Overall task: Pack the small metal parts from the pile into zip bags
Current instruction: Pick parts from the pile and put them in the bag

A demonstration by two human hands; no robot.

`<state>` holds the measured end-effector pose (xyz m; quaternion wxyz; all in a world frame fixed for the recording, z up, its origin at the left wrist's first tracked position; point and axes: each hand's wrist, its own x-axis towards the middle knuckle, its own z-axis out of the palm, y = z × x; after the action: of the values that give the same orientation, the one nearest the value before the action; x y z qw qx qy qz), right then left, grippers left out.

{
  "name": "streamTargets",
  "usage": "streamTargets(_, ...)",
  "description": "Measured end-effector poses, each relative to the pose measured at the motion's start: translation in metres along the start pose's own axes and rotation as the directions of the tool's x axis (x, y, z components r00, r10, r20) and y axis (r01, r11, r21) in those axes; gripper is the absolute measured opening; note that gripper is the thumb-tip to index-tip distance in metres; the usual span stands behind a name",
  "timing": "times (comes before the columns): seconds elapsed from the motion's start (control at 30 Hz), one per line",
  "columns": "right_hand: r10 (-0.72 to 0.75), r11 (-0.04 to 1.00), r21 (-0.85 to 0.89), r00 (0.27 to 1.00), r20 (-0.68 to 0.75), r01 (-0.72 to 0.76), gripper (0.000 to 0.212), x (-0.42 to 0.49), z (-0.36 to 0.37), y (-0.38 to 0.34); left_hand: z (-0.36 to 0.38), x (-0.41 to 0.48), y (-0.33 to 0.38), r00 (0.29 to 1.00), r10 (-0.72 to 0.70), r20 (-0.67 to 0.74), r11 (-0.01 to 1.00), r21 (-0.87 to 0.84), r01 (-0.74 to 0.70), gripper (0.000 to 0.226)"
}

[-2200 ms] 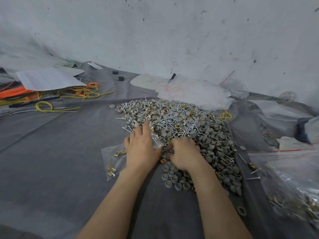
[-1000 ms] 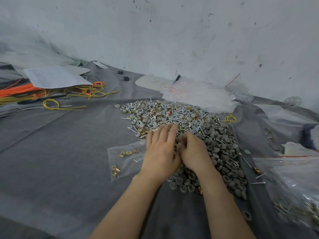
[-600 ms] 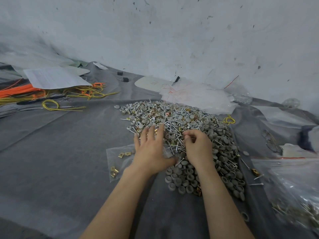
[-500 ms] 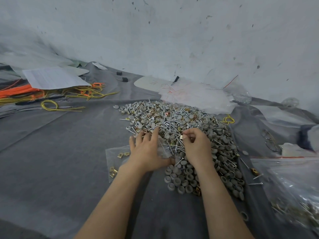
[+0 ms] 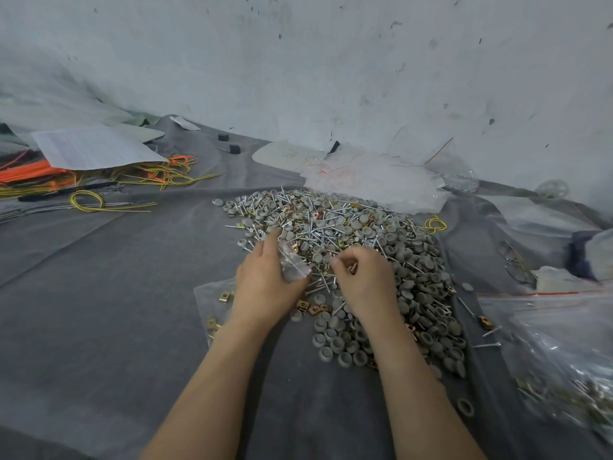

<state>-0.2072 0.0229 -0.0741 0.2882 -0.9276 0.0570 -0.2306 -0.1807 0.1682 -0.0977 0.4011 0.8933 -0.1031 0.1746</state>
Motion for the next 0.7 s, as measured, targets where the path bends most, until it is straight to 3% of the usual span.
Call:
streamTargets(0.07, 0.034, 0.962, -0.271, 0.991, 0.126, 0.002, 0.024, -0.004, 0.005, -0.001, -0.001, 0.000, 0.000, 0.999, -0.019, -0.035, 1.000, -0.017, 0.019, 0.085)
streamTargets(0.13, 0.089, 0.924, -0.382, 0.974, 0.210, -0.002, 0.025, -0.006, 0.011, -0.005, 0.000, -0.001, 0.002, 0.999, -0.026, -0.029, 1.000, -0.015, 0.026, 0.085)
streamTargets(0.43, 0.106, 0.935, -0.350, 0.984, 0.144, -0.050, 0.022, -0.006, 0.010, -0.005, 0.000, -0.003, 0.007, 1.000, -0.023, -0.020, 1.000, -0.003, 0.023, 0.084)
streamTargets(0.6, 0.107, 0.921, -0.390, 0.965, 0.238, -0.006, 0.029, -0.007, 0.012, -0.006, -0.028, 0.003, 0.019, 0.966, -0.098, -0.239, 0.931, -0.365, 0.004, 0.075)
streamTargets(0.7, 0.118, 0.924, -0.383, 0.965, 0.233, -0.021, 0.022, -0.005, 0.014, -0.008, -0.053, 0.010, 0.028, 0.934, -0.140, -0.328, 0.861, -0.506, -0.049, 0.069)
